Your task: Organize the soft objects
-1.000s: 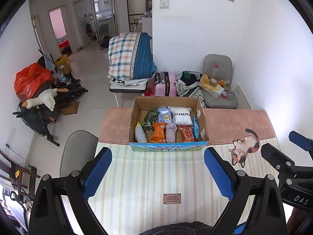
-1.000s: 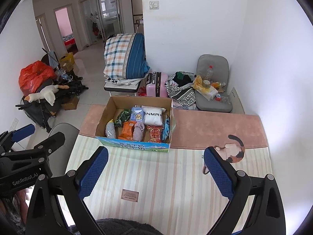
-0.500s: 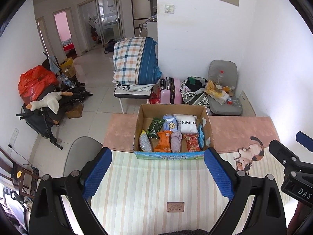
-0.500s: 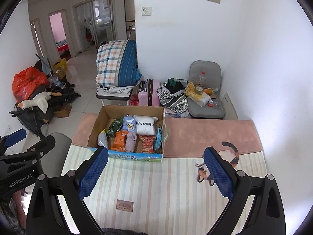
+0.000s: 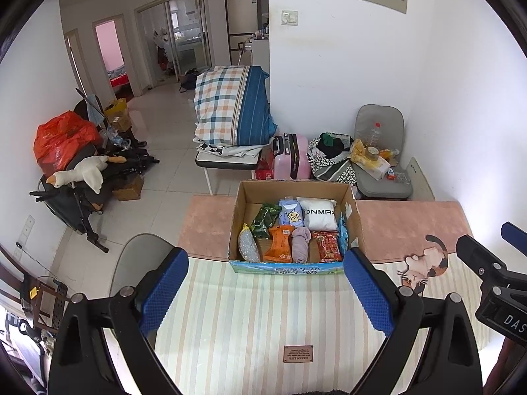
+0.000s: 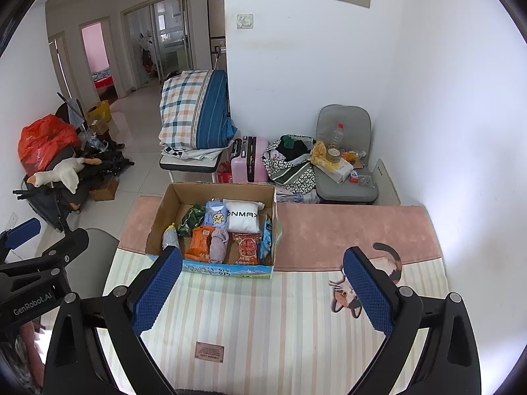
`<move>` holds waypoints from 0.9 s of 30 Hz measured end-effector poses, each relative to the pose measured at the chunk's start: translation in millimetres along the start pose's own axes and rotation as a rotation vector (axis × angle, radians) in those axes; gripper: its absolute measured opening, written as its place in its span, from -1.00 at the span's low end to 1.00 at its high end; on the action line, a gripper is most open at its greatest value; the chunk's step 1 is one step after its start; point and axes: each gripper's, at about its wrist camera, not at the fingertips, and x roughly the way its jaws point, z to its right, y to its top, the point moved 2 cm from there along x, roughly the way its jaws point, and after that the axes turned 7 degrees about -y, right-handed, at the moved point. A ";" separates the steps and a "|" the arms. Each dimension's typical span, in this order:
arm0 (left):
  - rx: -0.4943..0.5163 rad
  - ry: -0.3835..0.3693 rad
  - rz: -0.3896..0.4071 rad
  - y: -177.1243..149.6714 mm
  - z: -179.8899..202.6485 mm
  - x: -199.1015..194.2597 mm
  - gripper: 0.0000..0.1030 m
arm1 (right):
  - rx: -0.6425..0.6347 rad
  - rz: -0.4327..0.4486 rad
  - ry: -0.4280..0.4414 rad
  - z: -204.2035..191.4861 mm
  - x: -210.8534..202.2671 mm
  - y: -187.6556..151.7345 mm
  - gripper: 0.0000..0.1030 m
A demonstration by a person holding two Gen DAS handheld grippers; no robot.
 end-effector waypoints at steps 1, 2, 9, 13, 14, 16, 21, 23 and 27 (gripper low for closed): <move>-0.001 0.001 -0.001 -0.2 -0.6 0.2 0.87 | -0.001 0.000 -0.003 -0.1 0.4 0.3 0.94; 0.000 0.000 -0.004 -0.5 -0.8 0.2 0.87 | -0.002 0.000 -0.003 -0.5 0.9 0.5 0.94; 0.003 -0.004 -0.010 -3.3 -0.4 -0.7 0.87 | -0.005 0.000 -0.005 -0.6 1.1 0.8 0.94; 0.003 -0.005 -0.009 -4.0 -0.5 -1.9 0.87 | -0.008 0.000 -0.006 -0.3 -1.2 -2.6 0.94; 0.003 -0.007 -0.011 -4.0 -0.8 -1.8 0.87 | -0.009 0.000 -0.005 -0.1 -1.1 -2.8 0.94; 0.000 -0.006 -0.012 -4.0 -0.9 -2.3 0.87 | -0.011 0.002 -0.010 0.2 -1.3 -4.3 0.94; 0.001 -0.006 -0.010 -3.6 -0.4 -3.1 0.87 | -0.017 0.007 -0.013 -0.7 -0.6 -8.3 0.94; -0.001 -0.005 -0.008 -3.7 -0.1 -3.6 0.87 | -0.018 0.007 -0.014 -0.8 -0.2 -8.4 0.94; -0.002 -0.004 -0.002 -3.7 -1.0 -7.7 0.87 | -0.018 0.007 -0.013 -0.9 -0.6 -8.2 0.94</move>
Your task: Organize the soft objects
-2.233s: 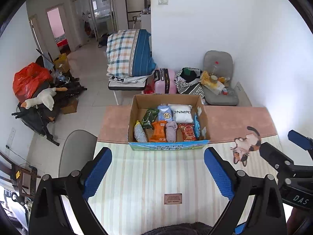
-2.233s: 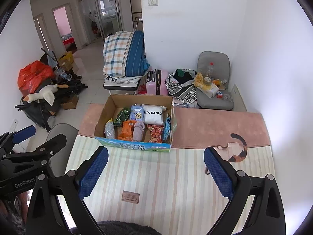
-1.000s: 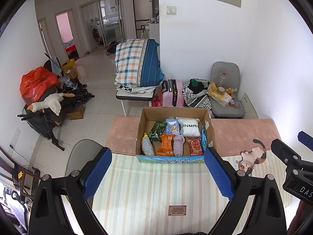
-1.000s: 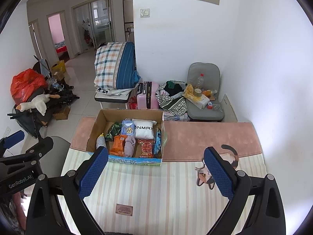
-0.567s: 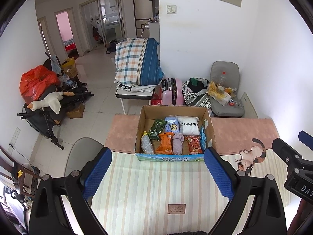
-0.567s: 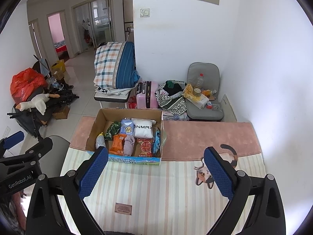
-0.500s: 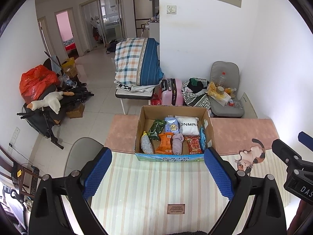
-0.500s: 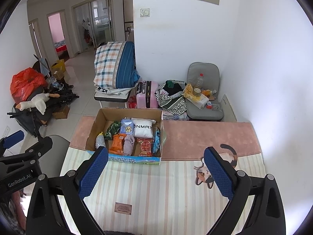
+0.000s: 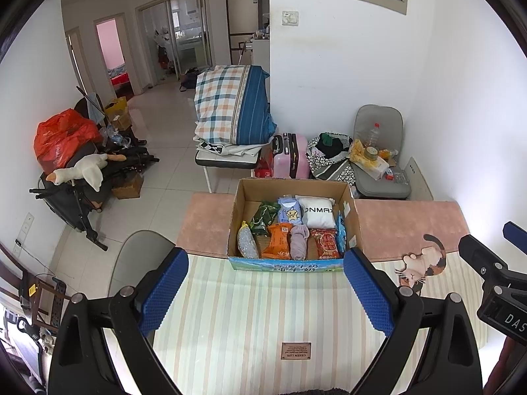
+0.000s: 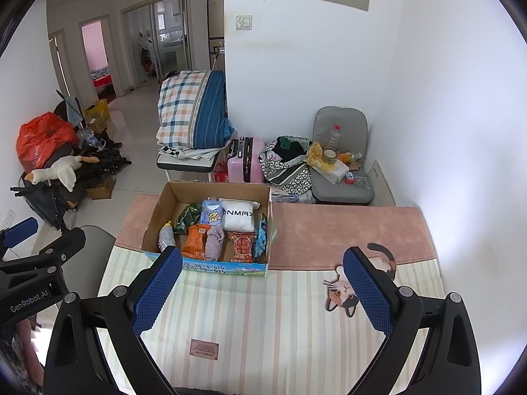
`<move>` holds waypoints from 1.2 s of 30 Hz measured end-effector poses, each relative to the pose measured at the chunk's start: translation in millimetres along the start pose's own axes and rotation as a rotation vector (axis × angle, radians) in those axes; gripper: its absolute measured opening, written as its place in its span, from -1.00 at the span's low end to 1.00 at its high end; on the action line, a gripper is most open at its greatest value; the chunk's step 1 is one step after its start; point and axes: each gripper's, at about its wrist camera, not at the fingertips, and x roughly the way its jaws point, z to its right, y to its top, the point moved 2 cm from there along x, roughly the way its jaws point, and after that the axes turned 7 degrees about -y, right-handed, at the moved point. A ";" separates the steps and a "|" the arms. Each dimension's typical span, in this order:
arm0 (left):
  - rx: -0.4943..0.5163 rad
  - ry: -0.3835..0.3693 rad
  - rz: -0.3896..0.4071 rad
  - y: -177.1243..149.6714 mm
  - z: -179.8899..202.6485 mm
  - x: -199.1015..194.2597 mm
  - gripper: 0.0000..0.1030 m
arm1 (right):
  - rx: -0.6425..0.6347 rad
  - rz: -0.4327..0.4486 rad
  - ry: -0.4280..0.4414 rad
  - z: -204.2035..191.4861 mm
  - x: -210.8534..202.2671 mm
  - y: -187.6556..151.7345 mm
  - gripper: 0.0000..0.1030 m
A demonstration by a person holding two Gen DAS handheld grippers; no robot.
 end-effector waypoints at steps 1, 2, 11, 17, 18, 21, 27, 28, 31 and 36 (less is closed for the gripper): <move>0.001 0.002 0.002 0.0 0.5 -0.7 0.87 | 0.002 0.000 0.001 0.1 -0.1 0.1 0.94; 0.000 0.003 0.003 0.3 0.4 -1.6 0.87 | 0.002 0.000 0.001 0.0 0.2 -0.1 0.94; -0.002 0.002 0.003 -0.4 0.2 -3.4 0.87 | 0.001 -0.001 0.000 -0.2 -0.3 -0.3 0.94; -0.001 0.001 0.002 -0.7 0.6 -2.5 0.87 | 0.001 -0.001 -0.001 -0.5 -0.5 -0.4 0.94; -0.001 0.002 0.003 -0.8 0.5 -2.7 0.87 | 0.001 -0.001 -0.002 -0.6 -0.6 -0.5 0.94; 0.000 0.006 0.003 -0.7 0.5 -3.3 0.87 | 0.000 -0.001 -0.003 -0.6 -0.6 -0.6 0.94; 0.009 0.015 0.022 0.9 0.4 -6.6 1.00 | -0.001 0.001 -0.003 -0.3 -0.6 -0.4 0.94; 0.002 0.012 0.025 1.1 -0.5 -7.3 1.00 | -0.001 0.001 -0.003 0.2 -1.1 0.3 0.94; -0.001 0.013 0.025 1.2 -1.5 -8.0 1.00 | -0.001 0.001 -0.002 0.3 -1.1 0.3 0.94; -0.001 0.016 0.021 1.1 -0.8 -7.6 1.00 | -0.002 0.001 -0.001 0.2 -1.2 0.2 0.94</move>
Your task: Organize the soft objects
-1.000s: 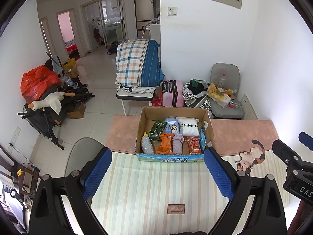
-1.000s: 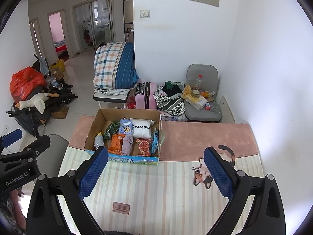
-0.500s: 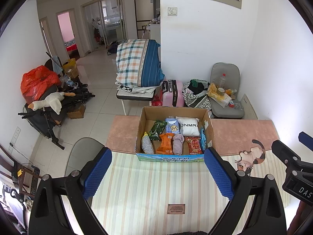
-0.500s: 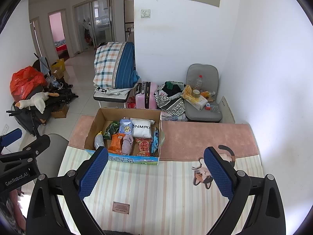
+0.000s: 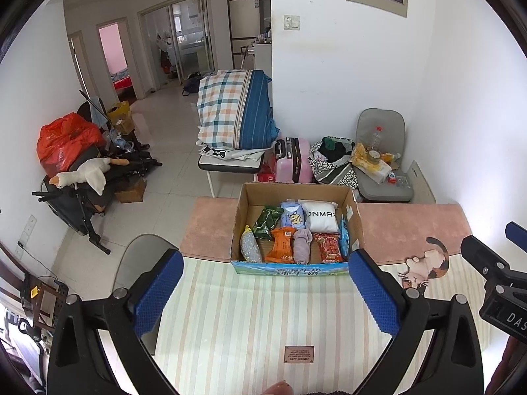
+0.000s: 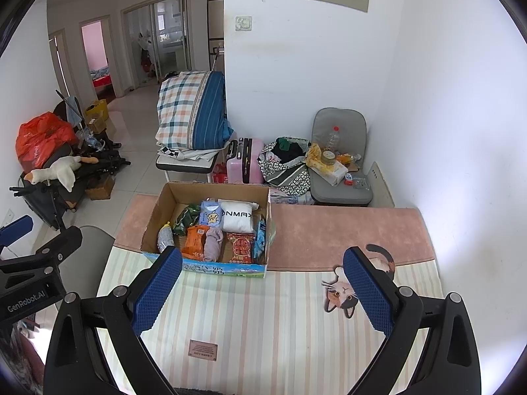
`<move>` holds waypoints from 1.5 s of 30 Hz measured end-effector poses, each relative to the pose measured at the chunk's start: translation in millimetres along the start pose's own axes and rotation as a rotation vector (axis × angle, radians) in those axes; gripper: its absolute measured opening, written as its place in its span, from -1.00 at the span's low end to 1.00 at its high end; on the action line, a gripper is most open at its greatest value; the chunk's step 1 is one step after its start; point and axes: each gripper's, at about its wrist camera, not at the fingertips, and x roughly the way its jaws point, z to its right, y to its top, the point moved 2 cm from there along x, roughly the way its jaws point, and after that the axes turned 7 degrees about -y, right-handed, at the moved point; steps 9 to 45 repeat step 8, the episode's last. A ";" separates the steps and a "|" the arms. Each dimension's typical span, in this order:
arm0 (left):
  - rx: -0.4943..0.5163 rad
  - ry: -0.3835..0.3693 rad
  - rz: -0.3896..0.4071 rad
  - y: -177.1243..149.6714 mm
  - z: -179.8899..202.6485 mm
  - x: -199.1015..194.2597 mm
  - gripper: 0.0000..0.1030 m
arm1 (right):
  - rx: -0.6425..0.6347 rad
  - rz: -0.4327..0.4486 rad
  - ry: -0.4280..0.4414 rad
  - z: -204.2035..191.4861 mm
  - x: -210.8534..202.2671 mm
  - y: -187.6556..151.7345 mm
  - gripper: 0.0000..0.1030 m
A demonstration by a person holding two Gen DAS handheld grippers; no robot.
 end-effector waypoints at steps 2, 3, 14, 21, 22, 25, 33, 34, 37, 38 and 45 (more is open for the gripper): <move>-0.001 -0.001 -0.001 -0.4 0.3 0.0 1.00 | -0.001 0.002 -0.001 0.7 -0.3 0.8 0.94; -0.001 -0.002 -0.002 -0.4 0.6 0.1 1.00 | 0.000 0.001 0.000 0.7 -0.3 0.7 0.94; -0.002 -0.004 0.003 -1.2 1.6 0.1 1.00 | 0.000 0.001 0.001 0.5 -0.7 0.5 0.94; -0.002 -0.004 0.003 -1.2 1.6 0.1 1.00 | 0.000 0.001 0.001 0.5 -0.7 0.5 0.94; -0.002 -0.004 0.003 -1.2 1.6 0.1 1.00 | 0.000 0.001 0.001 0.5 -0.7 0.5 0.94; -0.002 -0.004 0.003 -1.2 1.6 0.1 1.00 | 0.000 0.001 0.001 0.5 -0.7 0.5 0.94; -0.002 -0.004 0.003 -1.2 1.6 0.1 1.00 | 0.000 0.001 0.001 0.5 -0.7 0.5 0.94; -0.002 -0.004 0.003 -1.2 1.6 0.1 1.00 | 0.000 0.001 0.001 0.5 -0.7 0.5 0.94; -0.002 -0.004 0.003 -1.2 1.6 0.1 1.00 | 0.000 0.001 0.001 0.5 -0.7 0.5 0.94; -0.002 -0.004 0.003 -1.2 1.6 0.1 1.00 | 0.000 0.001 0.001 0.5 -0.7 0.5 0.94; -0.002 -0.004 0.003 -1.2 1.6 0.1 1.00 | 0.000 0.001 0.001 0.5 -0.7 0.5 0.94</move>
